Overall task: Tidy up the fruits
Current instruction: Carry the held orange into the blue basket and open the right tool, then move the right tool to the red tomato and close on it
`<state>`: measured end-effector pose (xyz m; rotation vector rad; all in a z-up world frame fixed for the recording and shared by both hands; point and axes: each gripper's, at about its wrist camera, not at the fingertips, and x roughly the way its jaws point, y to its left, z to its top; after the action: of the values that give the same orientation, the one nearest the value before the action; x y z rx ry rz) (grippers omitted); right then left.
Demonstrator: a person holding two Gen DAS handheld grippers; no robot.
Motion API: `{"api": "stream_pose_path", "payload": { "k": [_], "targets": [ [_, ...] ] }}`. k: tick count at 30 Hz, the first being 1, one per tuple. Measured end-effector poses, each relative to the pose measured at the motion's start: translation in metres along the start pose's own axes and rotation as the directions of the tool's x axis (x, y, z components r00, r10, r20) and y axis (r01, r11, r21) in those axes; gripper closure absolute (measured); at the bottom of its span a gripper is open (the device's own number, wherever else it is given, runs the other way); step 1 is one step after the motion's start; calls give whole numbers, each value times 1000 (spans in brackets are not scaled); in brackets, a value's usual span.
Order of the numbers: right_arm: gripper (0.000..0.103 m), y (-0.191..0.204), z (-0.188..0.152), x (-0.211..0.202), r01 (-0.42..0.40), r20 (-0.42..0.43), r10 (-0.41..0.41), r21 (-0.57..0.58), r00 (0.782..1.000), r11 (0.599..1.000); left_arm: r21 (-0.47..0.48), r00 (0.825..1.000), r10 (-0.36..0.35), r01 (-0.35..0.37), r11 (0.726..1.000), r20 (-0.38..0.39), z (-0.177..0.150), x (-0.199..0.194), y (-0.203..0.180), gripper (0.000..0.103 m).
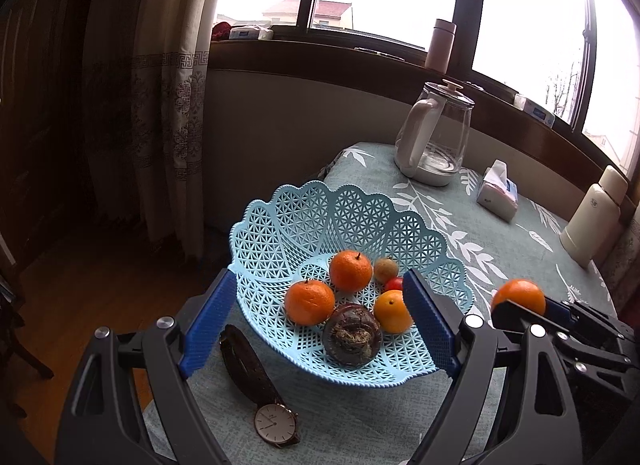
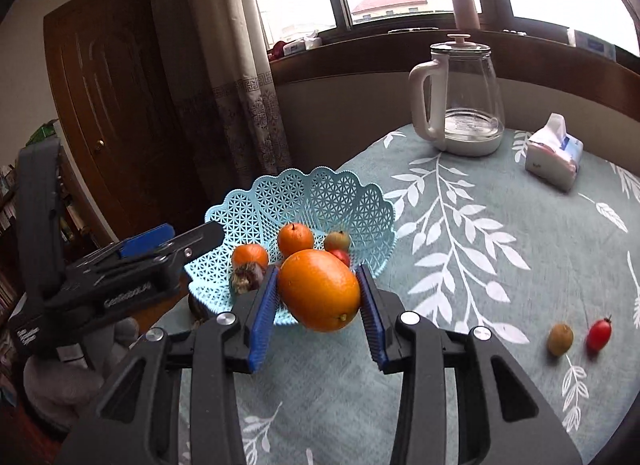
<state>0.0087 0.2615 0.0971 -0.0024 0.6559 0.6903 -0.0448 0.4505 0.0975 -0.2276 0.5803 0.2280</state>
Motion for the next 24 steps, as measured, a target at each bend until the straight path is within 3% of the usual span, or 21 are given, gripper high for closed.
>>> {"api": "stream_pose_path", "payload": {
  "k": [8, 16, 24],
  "targets": [
    [63, -7, 4, 49, 82, -45, -82, 15, 996, 996, -18, 1000, 7, -7, 1000, -12, 0, 6, 8, 17],
    [62, -18, -7, 26, 128, 3, -128, 17, 992, 992, -8, 1000, 13, -13, 1000, -29, -5, 12, 5, 17],
    [62, -36, -26, 9, 157, -9, -157, 53, 988, 986, 23, 999, 3, -2, 1000, -36, -10, 13, -9, 17]
  ]
}}
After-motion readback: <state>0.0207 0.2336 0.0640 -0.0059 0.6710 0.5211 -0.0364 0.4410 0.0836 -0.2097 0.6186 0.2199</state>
